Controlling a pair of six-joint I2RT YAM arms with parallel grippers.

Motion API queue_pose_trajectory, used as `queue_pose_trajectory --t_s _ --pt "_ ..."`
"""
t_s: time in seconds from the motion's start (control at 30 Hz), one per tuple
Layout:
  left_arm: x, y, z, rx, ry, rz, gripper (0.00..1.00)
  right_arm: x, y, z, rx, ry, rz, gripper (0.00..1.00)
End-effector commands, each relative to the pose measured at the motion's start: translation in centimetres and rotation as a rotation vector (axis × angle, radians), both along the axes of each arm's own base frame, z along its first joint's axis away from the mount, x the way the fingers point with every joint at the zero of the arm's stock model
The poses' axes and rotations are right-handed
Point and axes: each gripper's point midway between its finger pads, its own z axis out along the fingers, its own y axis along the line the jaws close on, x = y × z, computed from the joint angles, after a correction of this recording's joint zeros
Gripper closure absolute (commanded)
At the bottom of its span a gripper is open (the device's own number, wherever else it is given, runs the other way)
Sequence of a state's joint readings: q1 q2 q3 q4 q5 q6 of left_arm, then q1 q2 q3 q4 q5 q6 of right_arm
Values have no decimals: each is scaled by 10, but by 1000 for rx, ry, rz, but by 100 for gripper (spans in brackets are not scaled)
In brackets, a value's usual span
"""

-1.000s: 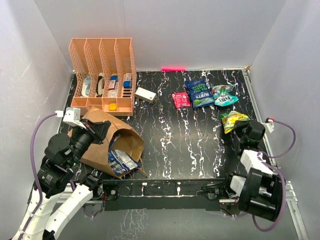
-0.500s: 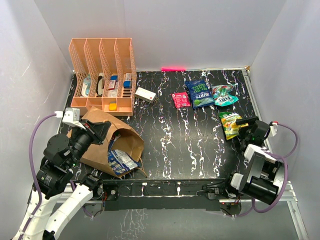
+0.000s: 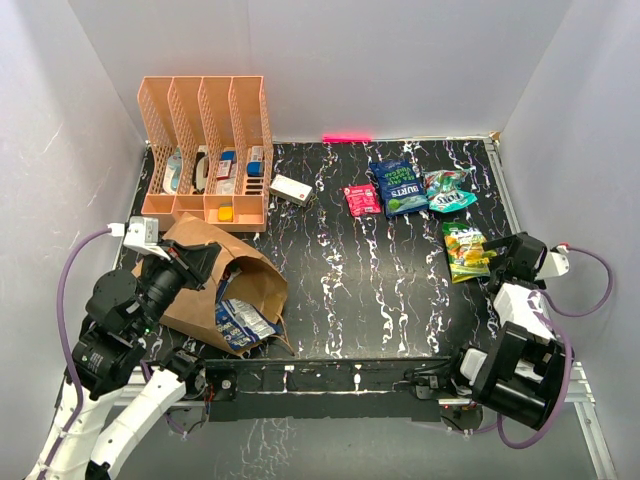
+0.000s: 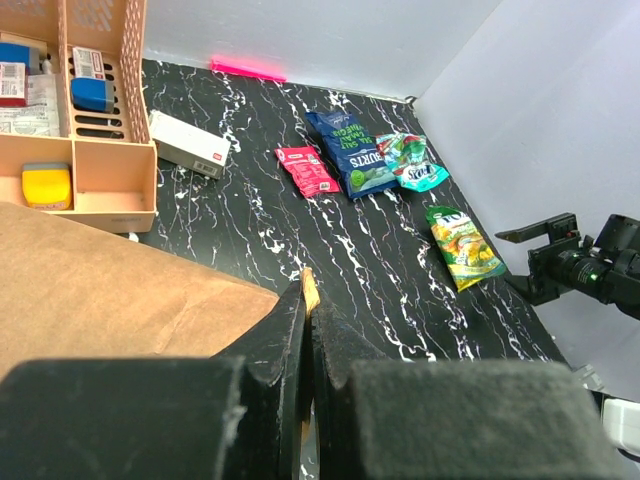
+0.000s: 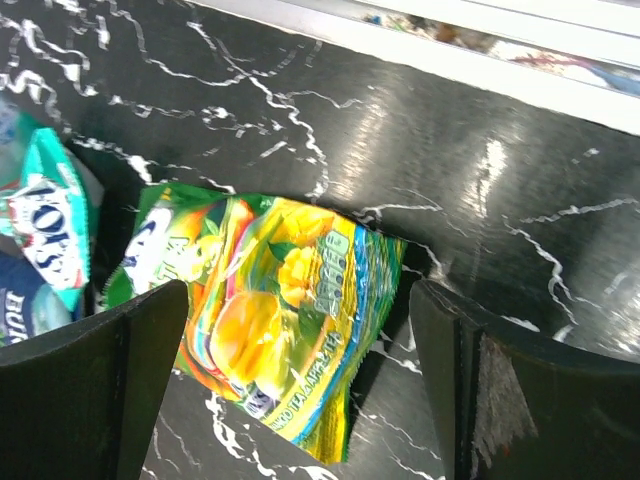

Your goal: Take the snacks out of the paper bag

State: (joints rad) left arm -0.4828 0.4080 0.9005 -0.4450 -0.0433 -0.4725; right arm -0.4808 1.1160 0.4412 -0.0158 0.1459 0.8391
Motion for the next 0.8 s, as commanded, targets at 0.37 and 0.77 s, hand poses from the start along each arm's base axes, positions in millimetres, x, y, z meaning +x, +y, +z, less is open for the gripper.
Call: queue_pose_trajectory --t_s 0.37,0.77 --pt "1 0 8 -7 -15 3 100 1 9 84 -133 11 18 9" --pt "0 2 9 7 -8 9 100 61 265 131 -177 -242 1057 11"
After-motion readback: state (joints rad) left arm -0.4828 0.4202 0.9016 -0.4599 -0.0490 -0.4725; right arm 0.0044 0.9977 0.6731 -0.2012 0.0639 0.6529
